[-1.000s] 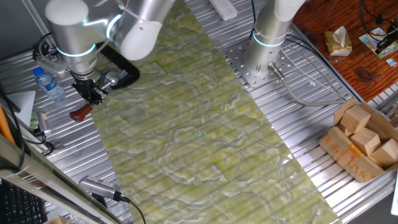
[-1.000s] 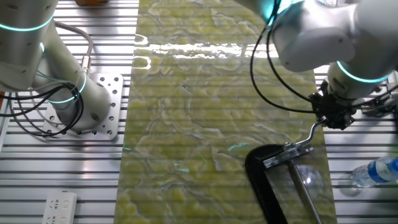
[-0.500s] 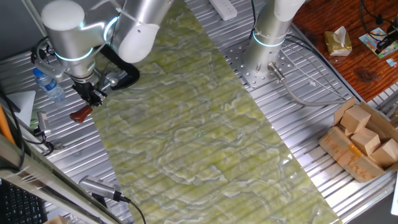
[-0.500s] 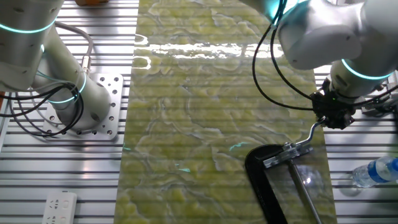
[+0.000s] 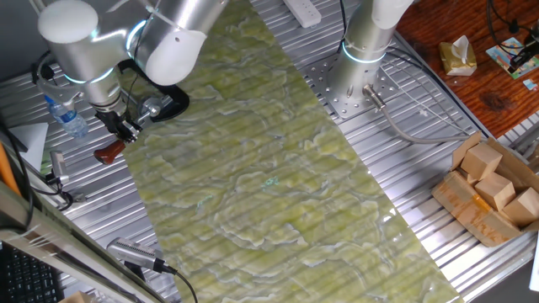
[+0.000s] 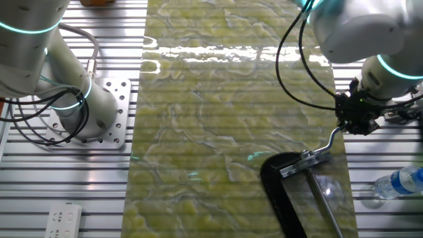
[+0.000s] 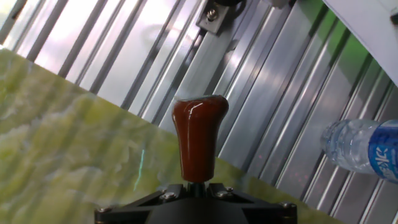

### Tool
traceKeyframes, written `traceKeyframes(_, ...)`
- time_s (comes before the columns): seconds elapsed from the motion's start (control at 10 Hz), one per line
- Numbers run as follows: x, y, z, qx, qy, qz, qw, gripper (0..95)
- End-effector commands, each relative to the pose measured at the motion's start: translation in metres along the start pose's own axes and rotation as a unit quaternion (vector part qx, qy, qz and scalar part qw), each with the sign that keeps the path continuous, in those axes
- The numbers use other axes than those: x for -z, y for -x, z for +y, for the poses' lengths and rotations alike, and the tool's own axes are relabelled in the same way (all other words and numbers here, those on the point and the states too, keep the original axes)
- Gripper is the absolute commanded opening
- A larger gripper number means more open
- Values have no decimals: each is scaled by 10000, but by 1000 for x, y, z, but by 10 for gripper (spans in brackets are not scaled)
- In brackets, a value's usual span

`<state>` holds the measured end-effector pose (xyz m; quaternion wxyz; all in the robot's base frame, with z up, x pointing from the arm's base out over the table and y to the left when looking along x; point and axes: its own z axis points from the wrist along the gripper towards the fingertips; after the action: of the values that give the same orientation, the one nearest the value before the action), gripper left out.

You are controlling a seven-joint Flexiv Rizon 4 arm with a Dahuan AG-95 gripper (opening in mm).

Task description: Pull up the lever

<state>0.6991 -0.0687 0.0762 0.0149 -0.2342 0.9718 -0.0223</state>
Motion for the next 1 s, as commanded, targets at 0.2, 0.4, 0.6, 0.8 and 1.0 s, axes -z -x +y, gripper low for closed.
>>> traceKeyframes(0.2, 11, 2, 13, -108, -47, 53, 9999, 0)
traceKeyframes(0.4, 15, 1, 15, -90, -72, 87, 9999, 0)
traceKeyframes(0.6, 18, 1, 16, -85, -61, 5, 9999, 0)
traceKeyframes(0.8, 23, -1, 16, -28, -75, 41, 10000, 0)
traceKeyframes(1.0, 30, -5, 14, 53, -61, 35, 10000, 0)
